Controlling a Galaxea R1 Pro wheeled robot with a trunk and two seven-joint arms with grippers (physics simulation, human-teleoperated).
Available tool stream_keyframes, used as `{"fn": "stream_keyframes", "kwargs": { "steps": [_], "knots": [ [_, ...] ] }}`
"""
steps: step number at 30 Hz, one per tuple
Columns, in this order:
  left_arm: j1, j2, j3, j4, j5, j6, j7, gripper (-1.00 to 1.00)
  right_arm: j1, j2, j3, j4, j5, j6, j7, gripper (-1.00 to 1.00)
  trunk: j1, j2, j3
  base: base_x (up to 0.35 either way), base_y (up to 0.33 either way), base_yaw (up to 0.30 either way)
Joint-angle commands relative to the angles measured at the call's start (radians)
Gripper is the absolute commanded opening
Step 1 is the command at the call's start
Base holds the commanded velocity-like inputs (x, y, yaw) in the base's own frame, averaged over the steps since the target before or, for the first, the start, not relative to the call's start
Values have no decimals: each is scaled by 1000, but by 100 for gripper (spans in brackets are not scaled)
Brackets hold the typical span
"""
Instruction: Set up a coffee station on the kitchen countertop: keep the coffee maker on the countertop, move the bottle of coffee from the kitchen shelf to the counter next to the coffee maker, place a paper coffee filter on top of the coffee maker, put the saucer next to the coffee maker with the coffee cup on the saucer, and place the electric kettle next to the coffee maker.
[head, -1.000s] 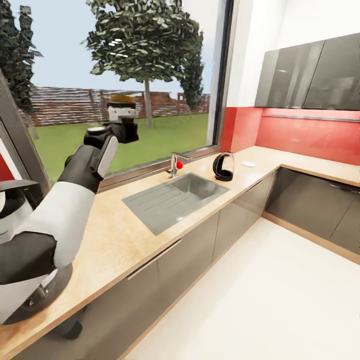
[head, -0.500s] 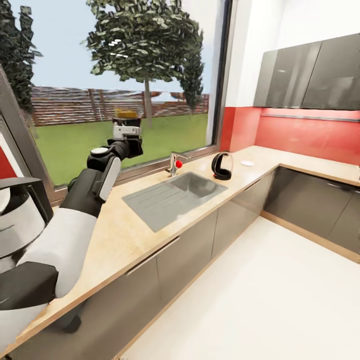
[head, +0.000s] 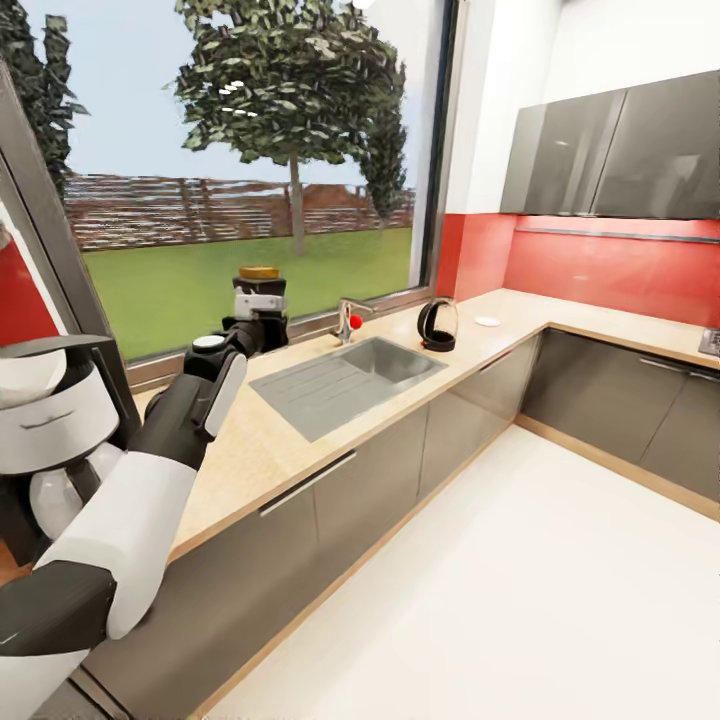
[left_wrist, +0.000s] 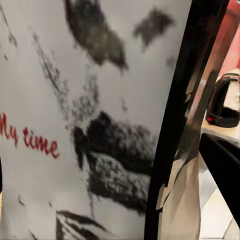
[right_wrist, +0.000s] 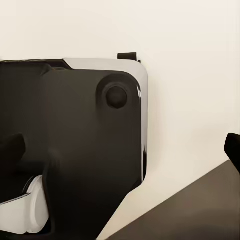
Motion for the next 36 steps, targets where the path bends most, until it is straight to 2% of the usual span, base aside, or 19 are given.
{"fn": "stream_keyframes", "kwargs": {
  "steps": [1,5,8,11,13,16,20,24,26,27,30,31,32,36],
  "knots": [
    [7,3,-3,-1,10,3,9,-100,-1,0,-9,-1,9,1,4,100,0,-2,-2,-31,0,0],
    [71,9,-4,-35,9,-1,-15,-100,-1,0,-9,-1,9,1,4,100,0,-2,-2,-8,0,140],
    [131,8,-9,-80,7,-3,-65,-100,-1,0,-9,-1,9,1,4,100,0,-2,-2,-1,0,264],
    [262,9,-28,-221,5,-3,-180,-100,-1,0,-9,-1,9,1,4,100,0,-2,-2,0,0,71],
    [304,12,-29,-283,4,-2,-221,-100,-1,0,-8,0,9,1,4,100,0,-2,-2,0,0,14],
    [370,52,-28,-381,4,2,-362,-100,-1,1,-7,1,9,0,4,100,0,-2,-2,0,0,4],
    [459,108,-22,-420,4,-1,-551,-100,-1,3,-7,1,9,0,4,100,0,-2,-2,0,0,0],
    [520,143,-17,-450,3,-4,-661,-100,-1,3,-7,0,9,0,4,100,0,-2,-2,0,0,0],
    [540,153,-16,-459,3,-5,-680,-100,-1,3,-7,0,9,0,4,100,0,-2,-2,0,0,0],
    [557,171,-15,-464,4,-5,-702,-100,-1,3,-7,-1,9,0,4,100,0,-2,-2,0,0,0],
    [563,185,-15,-465,4,-15,-730,-100,-1,3,-7,-1,9,1,4,100,0,-2,-2,0,0,0],
    [564,187,-15,-465,3,-30,-737,-100,-1,3,-7,-1,10,0,4,100,0,-2,-2,0,0,0],
    [590,191,-12,-464,3,-94,-747,-100,-1,2,-7,-1,11,0,3,100,0,-2,-2,0,0,0],
    [614,192,-8,-464,4,-119,-760,-100,-1,2,-8,-1,11,0,3,100,0,-2,-2,0,0,0]
  ]
}}
